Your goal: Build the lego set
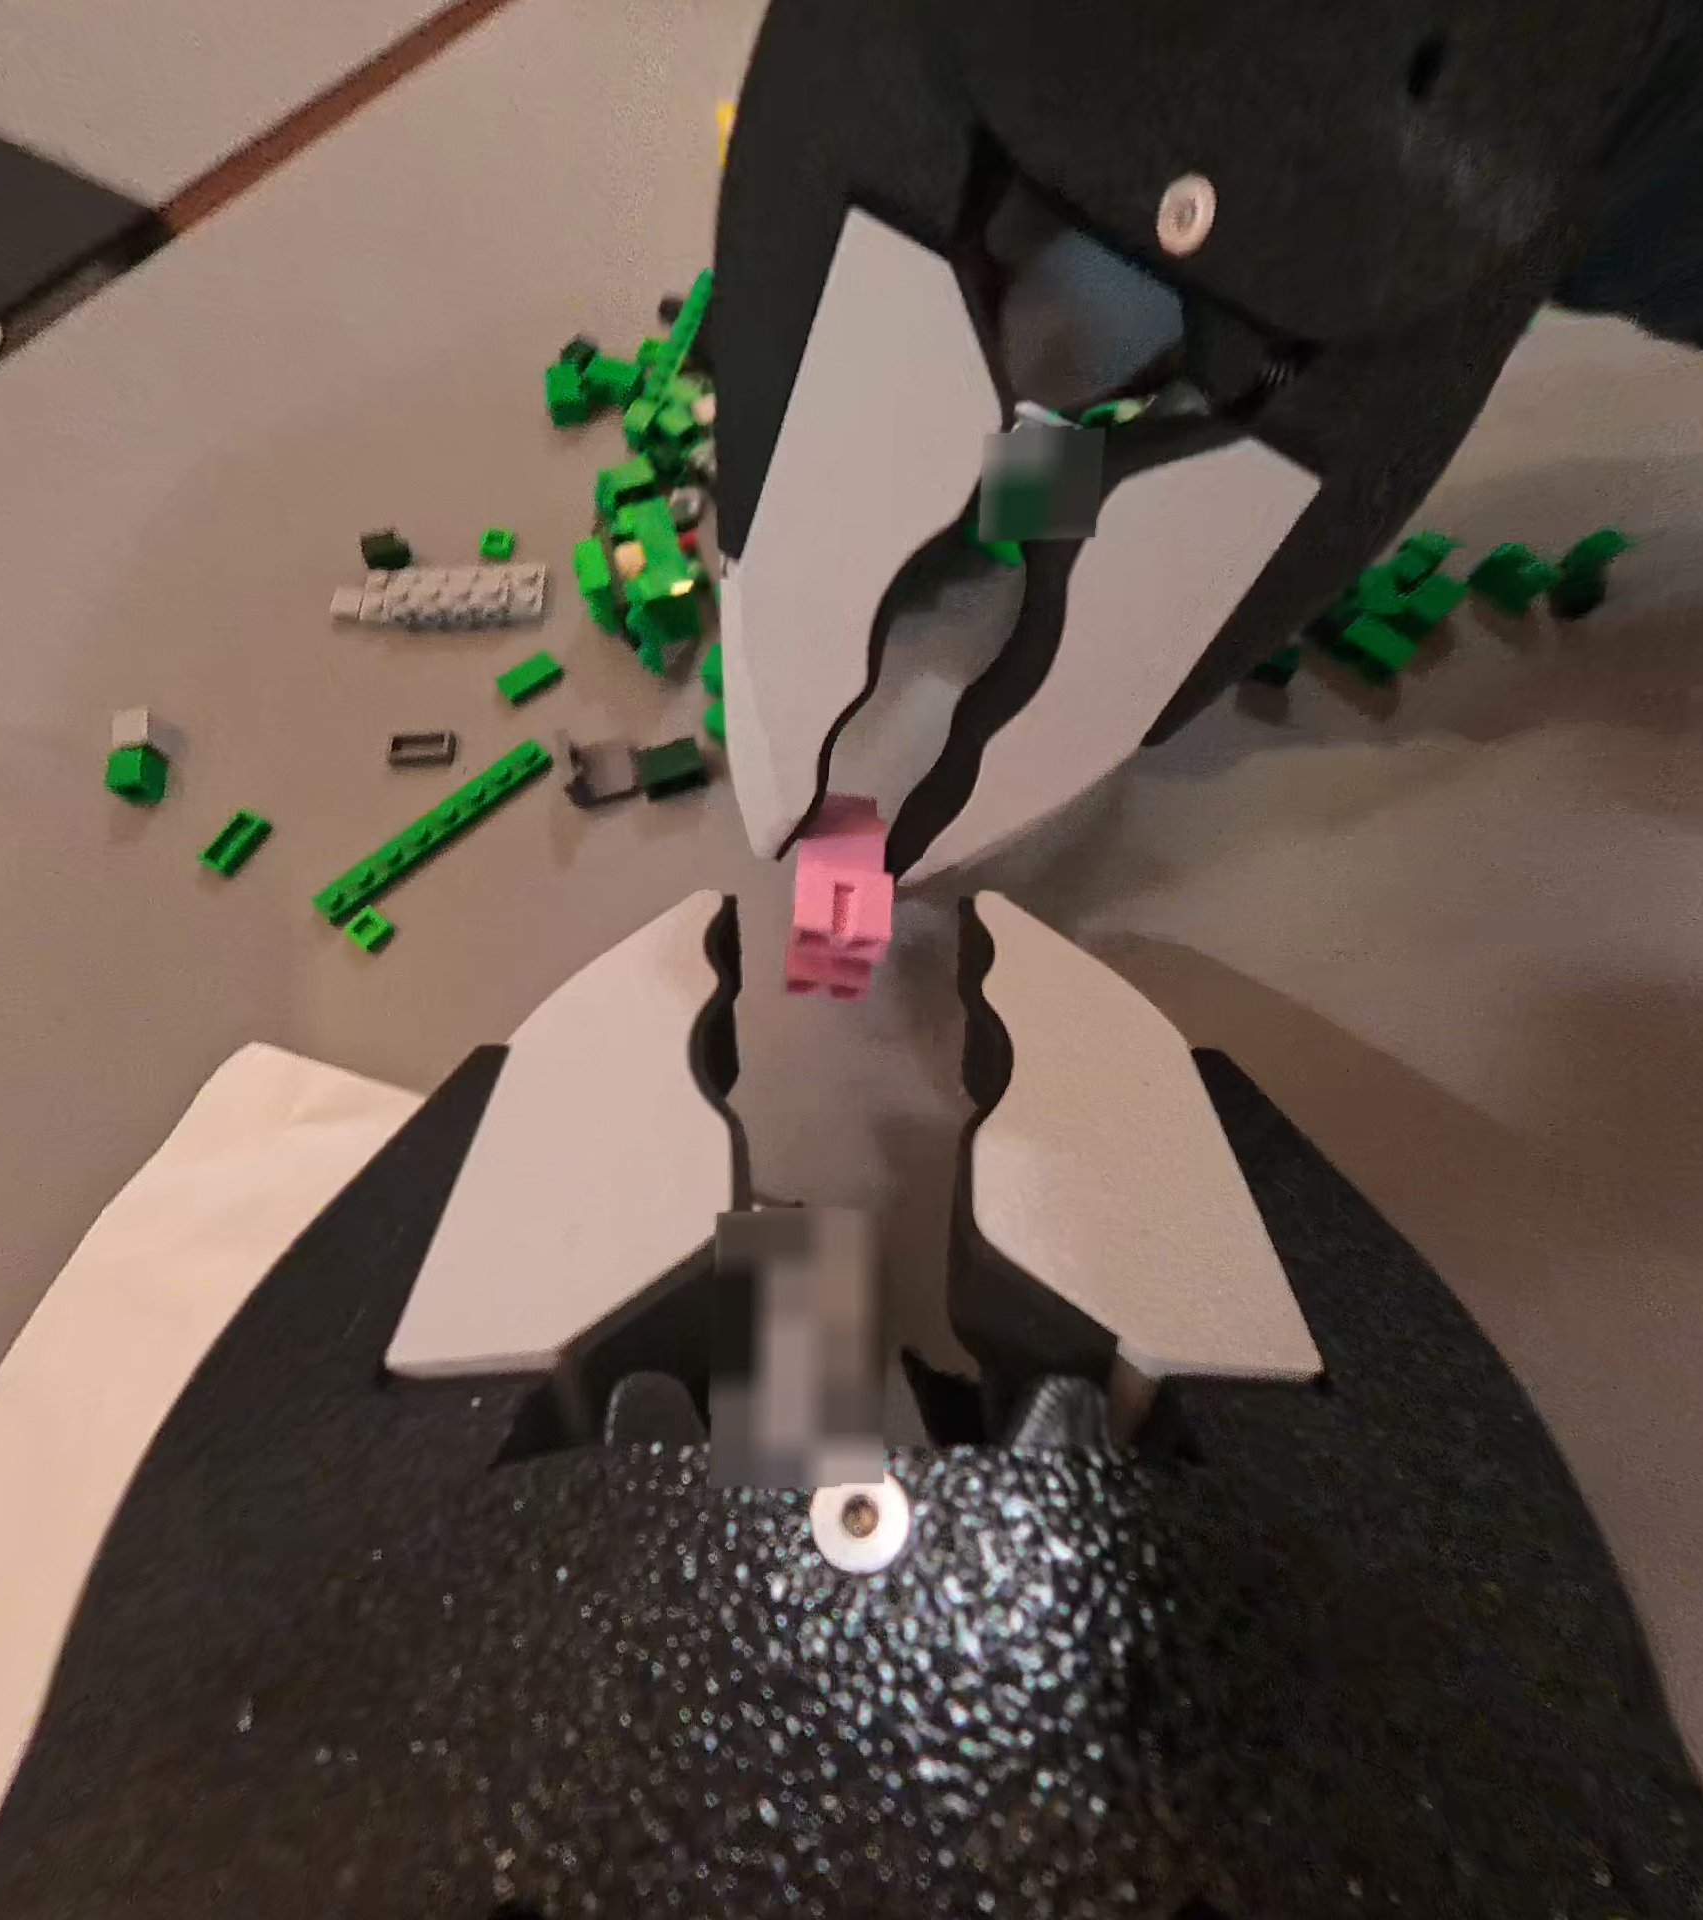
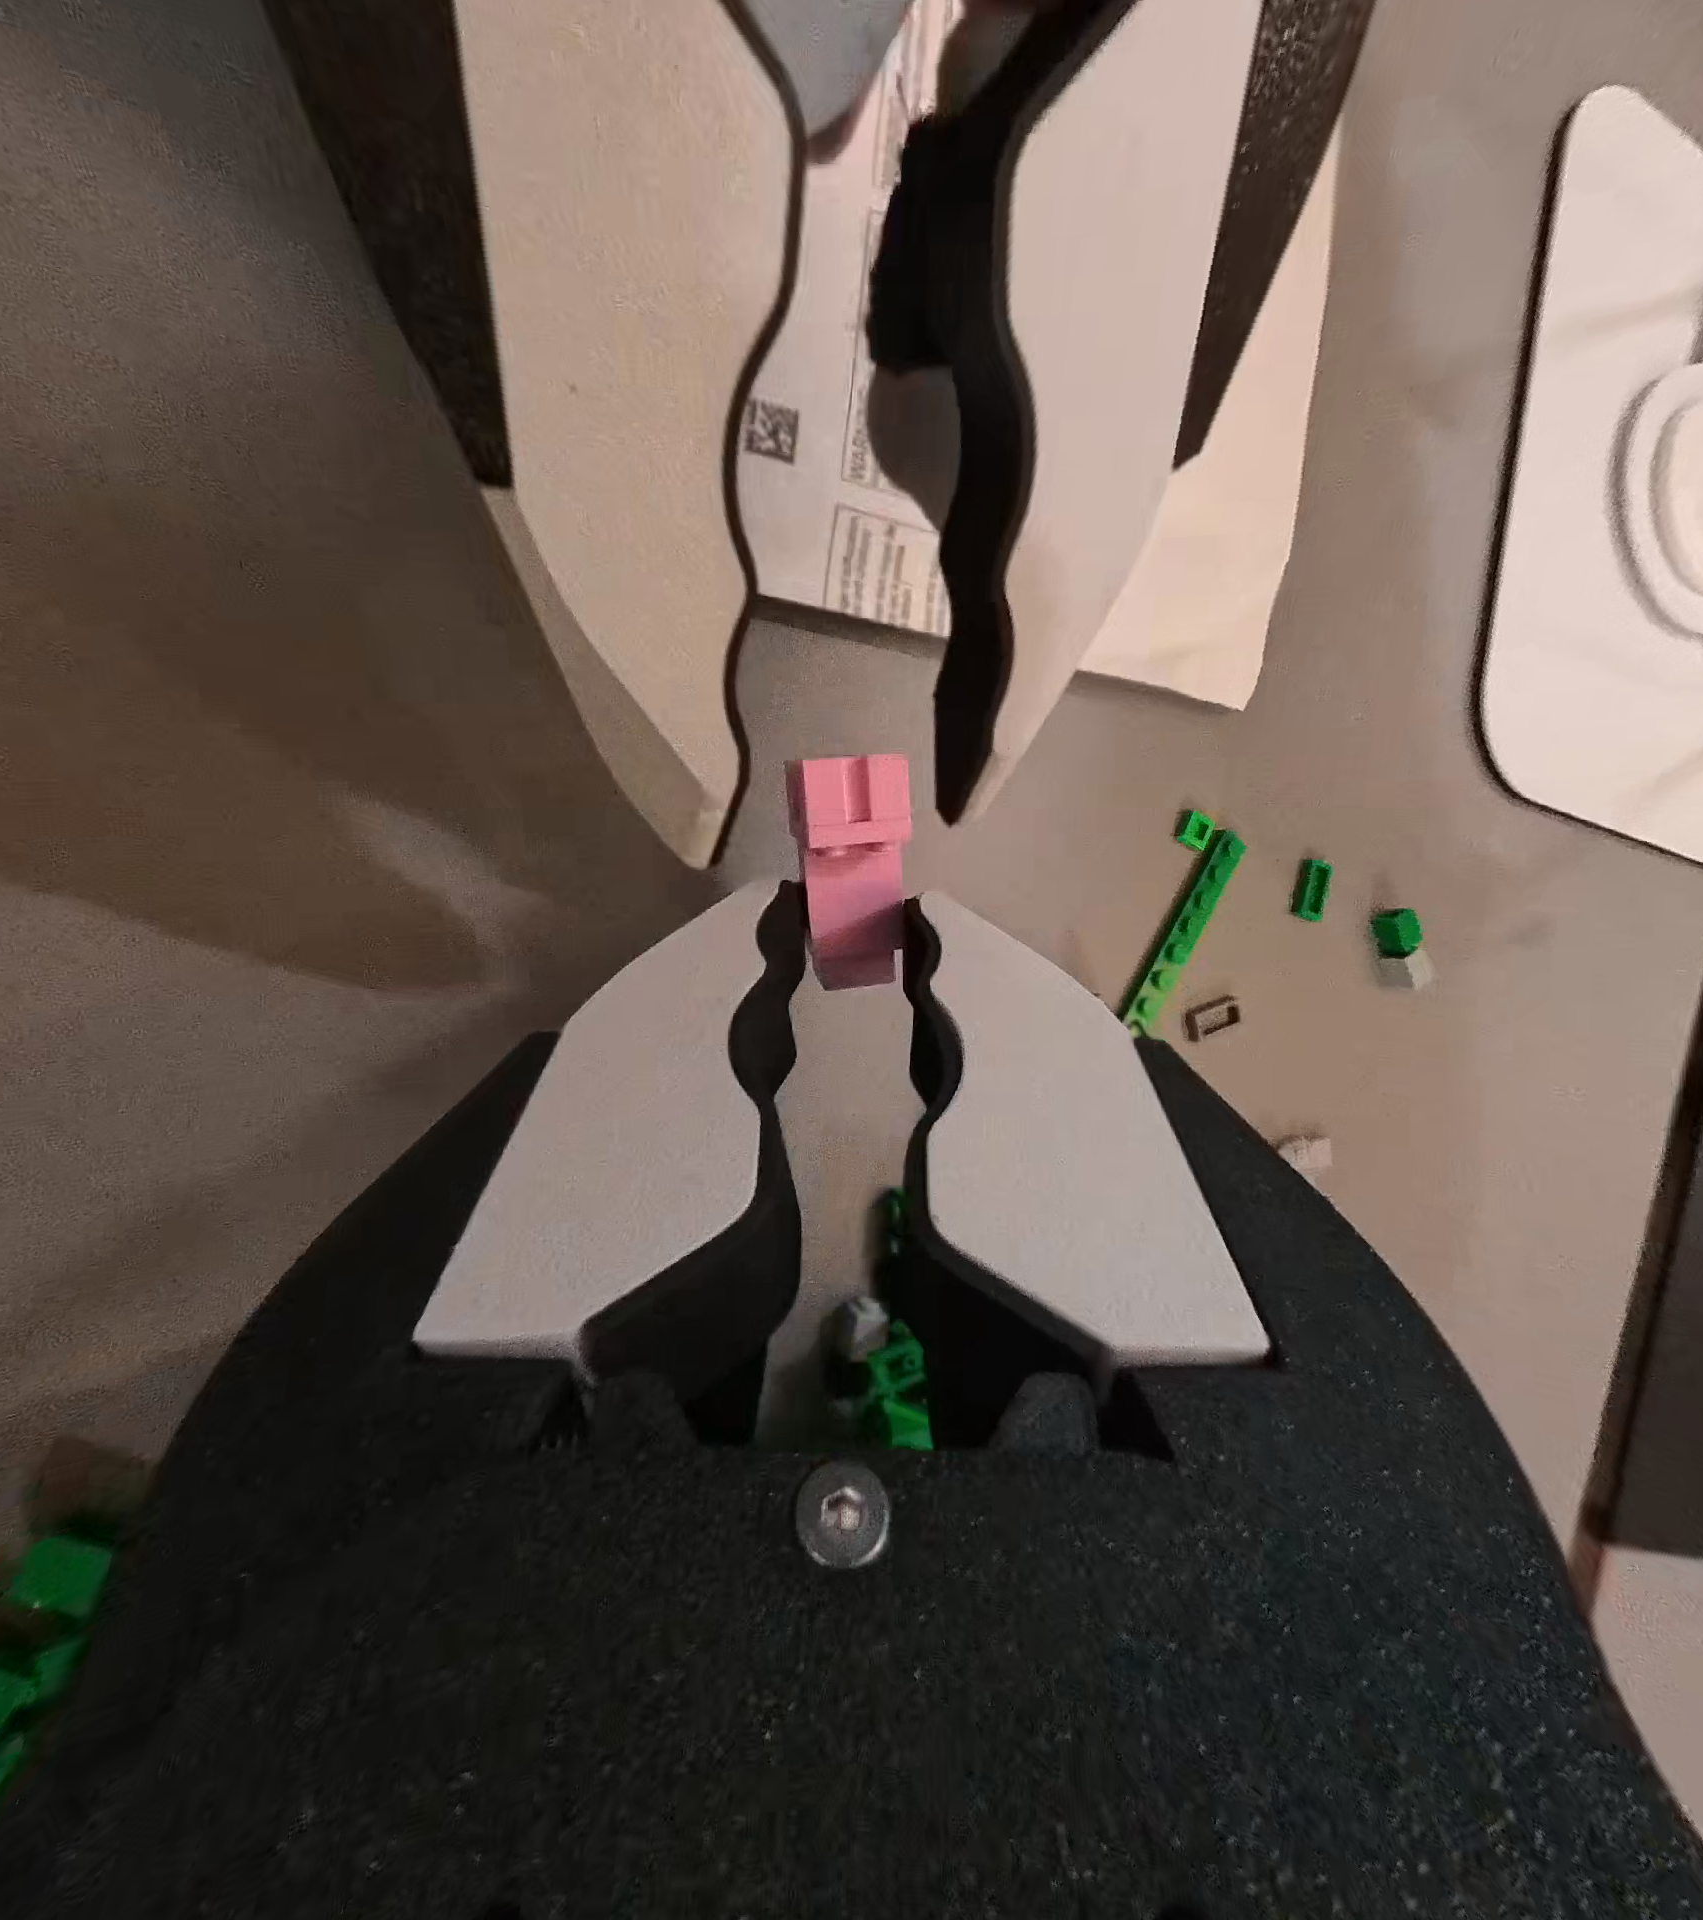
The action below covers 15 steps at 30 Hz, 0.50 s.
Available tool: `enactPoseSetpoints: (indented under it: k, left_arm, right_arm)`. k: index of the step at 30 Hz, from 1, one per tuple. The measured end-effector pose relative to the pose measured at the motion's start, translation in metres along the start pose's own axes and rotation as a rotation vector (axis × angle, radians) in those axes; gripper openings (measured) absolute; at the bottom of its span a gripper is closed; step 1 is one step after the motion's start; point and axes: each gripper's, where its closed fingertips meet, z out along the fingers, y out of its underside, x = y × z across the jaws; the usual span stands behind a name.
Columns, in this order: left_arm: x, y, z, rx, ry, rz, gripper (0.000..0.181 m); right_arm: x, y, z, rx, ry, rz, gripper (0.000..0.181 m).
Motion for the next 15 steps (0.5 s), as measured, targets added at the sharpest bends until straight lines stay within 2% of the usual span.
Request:
enactPoseSetpoints:
  k: [1, 3, 6, 11, 15]
  left_arm:
    - [0.004, -0.003, 0.0, 0.015, 0.01, 0.026, 0.034]
    - [0.01, -0.003, -0.001, 0.006, 0.012, 0.09, 0.018]
    - [0.018, 0.0, -0.003, -0.016, 0.018, 0.192, 0.018]
    - [0.026, 0.012, -0.01, -0.022, 0.133, 0.22, 0.018]
    - [0.036, 0.017, -0.013, -0.011, 0.29, 0.151, 0.017]
  right_arm:
    - [-0.003, -0.001, -0.002, -0.003, 0.025, 0.003, 0.018]
    - [-0.009, -0.004, -0.005, -0.009, 0.054, 0.013, 0.018]
    - [-0.016, -0.005, -0.004, -0.022, 0.089, -0.01, 0.018]
    - [-0.024, -0.012, 0.002, -0.001, 0.192, -0.239, 0.018]
    - [-0.018, -0.011, 0.003, -0.076, 0.332, -0.468, 0.018]
